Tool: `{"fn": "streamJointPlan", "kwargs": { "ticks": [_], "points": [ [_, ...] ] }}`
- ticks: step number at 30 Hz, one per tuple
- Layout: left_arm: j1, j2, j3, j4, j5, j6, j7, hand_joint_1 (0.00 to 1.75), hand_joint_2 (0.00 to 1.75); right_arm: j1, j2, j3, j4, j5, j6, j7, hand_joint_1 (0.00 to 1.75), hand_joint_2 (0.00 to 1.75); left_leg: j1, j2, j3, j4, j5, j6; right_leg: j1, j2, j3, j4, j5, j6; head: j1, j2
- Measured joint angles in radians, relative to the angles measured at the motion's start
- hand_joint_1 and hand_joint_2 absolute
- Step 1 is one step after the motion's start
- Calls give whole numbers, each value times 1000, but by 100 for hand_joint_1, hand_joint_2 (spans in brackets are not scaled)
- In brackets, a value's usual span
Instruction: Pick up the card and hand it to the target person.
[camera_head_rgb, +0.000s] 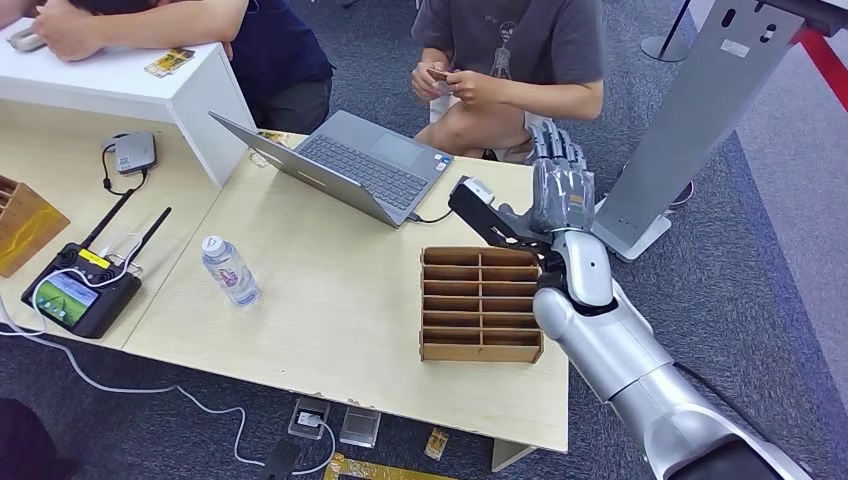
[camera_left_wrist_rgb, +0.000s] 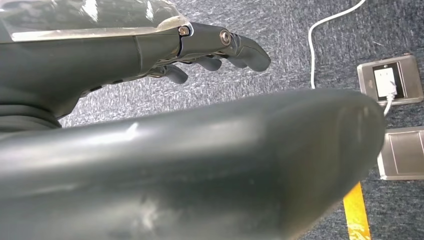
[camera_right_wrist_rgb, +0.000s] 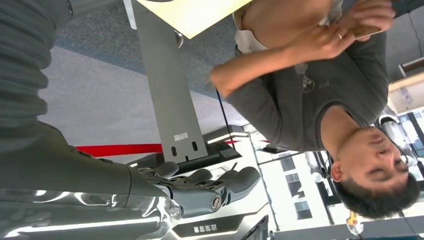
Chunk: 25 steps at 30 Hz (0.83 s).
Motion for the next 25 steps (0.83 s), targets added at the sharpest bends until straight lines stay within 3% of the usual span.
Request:
{"fn": "streamJointPlan", "kwargs": {
  "ticks": [5, 10, 18, 25],
  "points": [
    [0, -3, 0, 1, 3, 7, 1, 0, 0, 31, -1, -4, -29, -93, -106, -54, 0, 175, 0, 0, 0, 0, 0, 0, 0, 0, 0, 0, 0, 0, 0, 0],
    [1, -6, 1, 2, 8, 13, 3, 0, 0, 123, -7, -26, -130, -251, -197, -164, 0, 175, 0, 0, 1, 0, 0, 0, 0, 0, 0, 0, 0, 0, 0, 0],
    [3, -12, 3, 10, 12, 14, -6, 0, 0, 365, -14, -90, -330, -584, -216, -416, 0, 175, 0, 0, 0, 0, 0, 0, 0, 0, 0, 0, 0, 0, 0, 0],
    [5, -20, 9, 12, 18, 16, -15, 0, 0, 520, -21, -134, -426, -670, -218, -530, 0, 175, 0, 0, 0, 0, 0, 0, 0, 0, 0, 0, 0, 0, 0, 0]
  ]
}}
